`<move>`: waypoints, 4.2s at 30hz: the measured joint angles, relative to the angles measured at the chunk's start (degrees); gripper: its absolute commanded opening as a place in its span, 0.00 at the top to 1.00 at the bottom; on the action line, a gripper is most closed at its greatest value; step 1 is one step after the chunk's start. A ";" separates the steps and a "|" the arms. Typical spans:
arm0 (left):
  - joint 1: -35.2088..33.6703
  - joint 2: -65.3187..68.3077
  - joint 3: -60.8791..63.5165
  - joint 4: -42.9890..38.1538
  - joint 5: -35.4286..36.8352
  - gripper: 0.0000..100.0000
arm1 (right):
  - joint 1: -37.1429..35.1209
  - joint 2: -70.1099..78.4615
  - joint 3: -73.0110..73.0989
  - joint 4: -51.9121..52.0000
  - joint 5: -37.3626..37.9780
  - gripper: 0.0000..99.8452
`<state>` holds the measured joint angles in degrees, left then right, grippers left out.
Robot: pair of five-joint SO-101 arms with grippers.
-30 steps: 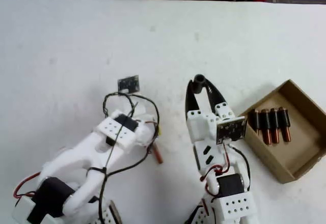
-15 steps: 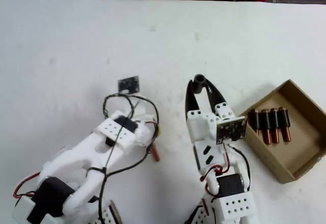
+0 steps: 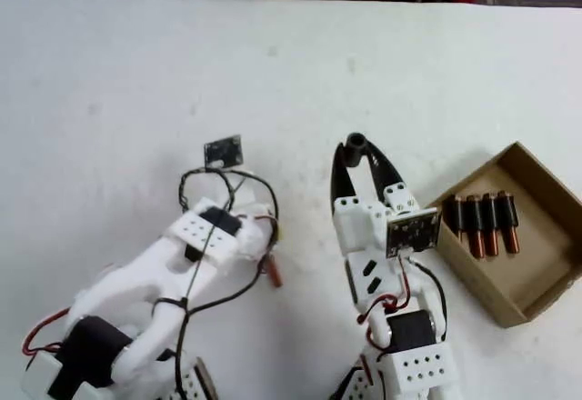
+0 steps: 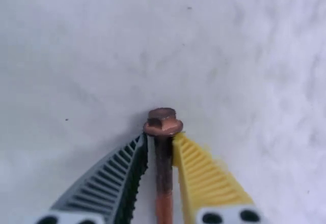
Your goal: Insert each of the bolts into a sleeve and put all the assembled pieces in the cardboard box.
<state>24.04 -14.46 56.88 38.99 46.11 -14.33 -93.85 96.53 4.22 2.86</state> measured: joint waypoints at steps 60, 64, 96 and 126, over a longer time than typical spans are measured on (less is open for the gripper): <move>-14.68 13.98 -16.88 22.24 -35.25 0.98 | -7.12 0.00 0.00 4.57 0.00 0.98; -14.68 14.07 -21.71 30.15 -35.25 0.98 | -9.14 0.00 0.00 4.57 0.00 0.98; -17.05 -37.19 -24.79 35.96 -40.00 0.98 | -18.99 0.00 0.00 3.96 0.00 0.98; -5.19 -69.80 -1.32 10.29 -39.91 0.98 | -32.00 0.00 0.00 8.18 0.00 0.98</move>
<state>18.86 -84.26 55.56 49.27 6.20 -46.33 -93.85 96.53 12.40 2.86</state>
